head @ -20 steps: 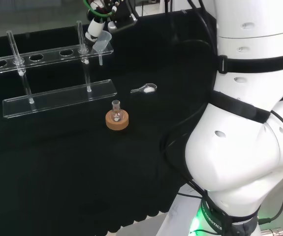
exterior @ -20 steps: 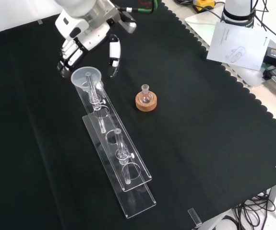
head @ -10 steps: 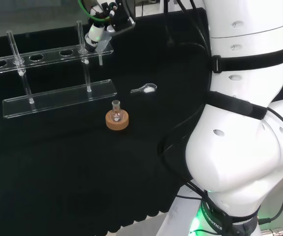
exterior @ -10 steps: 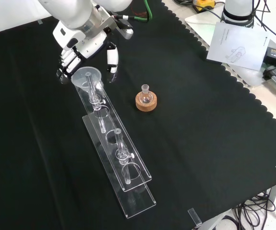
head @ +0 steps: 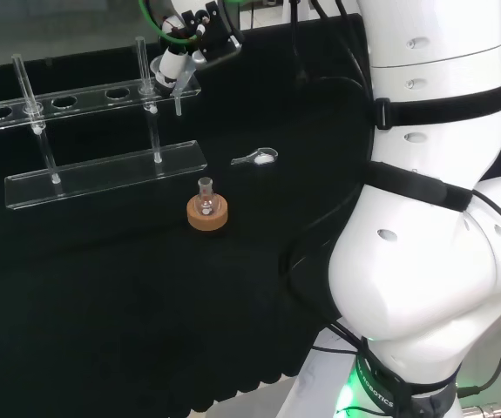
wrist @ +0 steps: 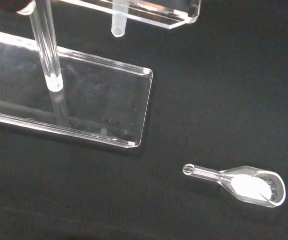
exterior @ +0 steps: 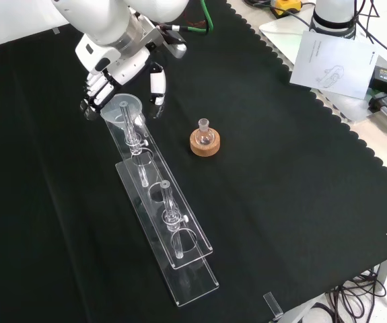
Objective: Pick up the funnel from the transparent funnel stand.
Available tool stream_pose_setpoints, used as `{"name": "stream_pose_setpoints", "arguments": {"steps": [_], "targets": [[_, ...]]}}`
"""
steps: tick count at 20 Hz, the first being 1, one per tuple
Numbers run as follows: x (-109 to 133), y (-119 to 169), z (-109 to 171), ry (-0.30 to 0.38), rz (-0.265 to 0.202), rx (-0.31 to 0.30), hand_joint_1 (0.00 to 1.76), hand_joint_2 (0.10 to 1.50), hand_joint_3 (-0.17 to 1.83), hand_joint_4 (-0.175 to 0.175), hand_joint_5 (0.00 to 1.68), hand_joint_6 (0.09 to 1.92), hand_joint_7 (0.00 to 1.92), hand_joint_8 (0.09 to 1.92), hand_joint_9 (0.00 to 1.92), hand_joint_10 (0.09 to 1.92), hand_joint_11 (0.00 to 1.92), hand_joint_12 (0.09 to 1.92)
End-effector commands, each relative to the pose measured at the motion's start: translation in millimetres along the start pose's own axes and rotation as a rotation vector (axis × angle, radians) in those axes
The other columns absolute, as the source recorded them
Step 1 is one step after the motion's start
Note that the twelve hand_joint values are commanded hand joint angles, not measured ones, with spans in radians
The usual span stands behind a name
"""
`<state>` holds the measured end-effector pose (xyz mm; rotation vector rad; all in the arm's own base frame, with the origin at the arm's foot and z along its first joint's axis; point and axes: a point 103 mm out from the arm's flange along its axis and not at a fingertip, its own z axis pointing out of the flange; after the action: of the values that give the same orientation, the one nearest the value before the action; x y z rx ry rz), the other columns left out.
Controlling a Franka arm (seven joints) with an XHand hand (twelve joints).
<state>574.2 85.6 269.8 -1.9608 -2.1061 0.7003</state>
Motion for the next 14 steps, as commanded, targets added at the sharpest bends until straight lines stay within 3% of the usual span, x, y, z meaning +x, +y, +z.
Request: {"name": "stream_pose_setpoints", "arguments": {"steps": [1,14], "targets": [[1,7,0,0.001,-0.002,0.005,0.60,0.72,0.30,0.032,0.06,0.09,0.00,0.43,0.22,0.79,0.36,1.42],[0,18,1,-0.022,0.006,0.035,0.59,0.72,0.32,0.027,0.07,0.09,0.00,0.53,0.25,0.79,0.38,1.41]]}}
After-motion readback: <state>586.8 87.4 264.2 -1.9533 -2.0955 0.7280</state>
